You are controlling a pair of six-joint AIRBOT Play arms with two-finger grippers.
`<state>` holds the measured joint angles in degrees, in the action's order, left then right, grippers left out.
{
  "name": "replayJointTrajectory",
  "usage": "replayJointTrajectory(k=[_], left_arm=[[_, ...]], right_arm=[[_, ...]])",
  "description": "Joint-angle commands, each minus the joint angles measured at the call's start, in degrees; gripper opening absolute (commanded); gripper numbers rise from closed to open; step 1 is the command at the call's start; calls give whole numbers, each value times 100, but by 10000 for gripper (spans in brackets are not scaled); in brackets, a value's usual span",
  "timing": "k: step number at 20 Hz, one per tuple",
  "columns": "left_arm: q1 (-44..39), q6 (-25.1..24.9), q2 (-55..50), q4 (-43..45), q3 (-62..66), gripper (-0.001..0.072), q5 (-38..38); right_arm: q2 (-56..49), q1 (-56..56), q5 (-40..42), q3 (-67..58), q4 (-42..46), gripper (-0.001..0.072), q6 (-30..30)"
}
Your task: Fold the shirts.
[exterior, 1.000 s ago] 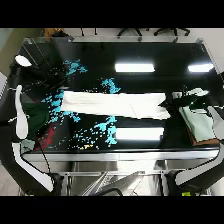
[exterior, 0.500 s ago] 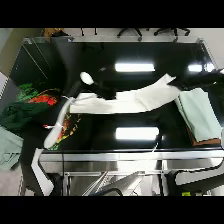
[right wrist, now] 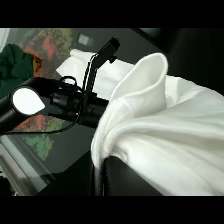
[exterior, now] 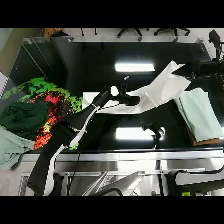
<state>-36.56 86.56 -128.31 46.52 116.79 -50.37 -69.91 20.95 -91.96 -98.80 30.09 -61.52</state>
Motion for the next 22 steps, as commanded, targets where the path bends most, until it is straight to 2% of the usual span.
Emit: replayJointTrajectory(k=[1, 4, 6, 8, 11, 14, 15, 16, 17, 18, 19, 22], left_arm=[[400, -450, 264, -955, 0, 18, -627], [1248, -1117, 1154, -1821, -181, 17, -1805], [1823, -1220, 1821, -2138, -181, 18, -2503], [2347, -1222, 2481, -2164, -181, 17, -2881], [2918, -1222, 3230, -2162, -181, 17, -3119], [3169, -1394, 3652, -2164, -184, 17, -3213], [3171, -1453, 3727, -2164, -184, 18, -3265], [3169, -1510, 3779, -2164, -181, 17, -3329], [3165, -1521, 3803, -2164, -184, 17, -3381], [3165, -1521, 3805, -2168, -184, 18, -3423], [3165, -1521, 3803, -2166, -184, 18, -3482], [3167, -1519, 3812, -2214, -184, 17, -3838]], right_arm=[[22, -35, -63, -37, -37, 14, -28], [22, -225, 55, -37, -286, 14, -90], [20, -682, 365, -35, -433, 14, -90], [-28, -1453, 984, -33, -442, 15, -90], [-354, -3047, 2365, -31, -417, 16, -24], [-1193, -4706, 4089, -31, -420, 23, 116], [-1611, -5296, 4846, -31, -439, 24, 439], [-2013, -5805, 5602, -33, -439, 116, 719], [-2404, -6227, 6273, -33, -437, 443, 909], [-2675, -6443, 6537, -33, -354, 546, 977], [-2844, -6492, 6400, -33, -201, 463, 970], [-2734, -6072, 5263, -33, 63, 449, 717]])
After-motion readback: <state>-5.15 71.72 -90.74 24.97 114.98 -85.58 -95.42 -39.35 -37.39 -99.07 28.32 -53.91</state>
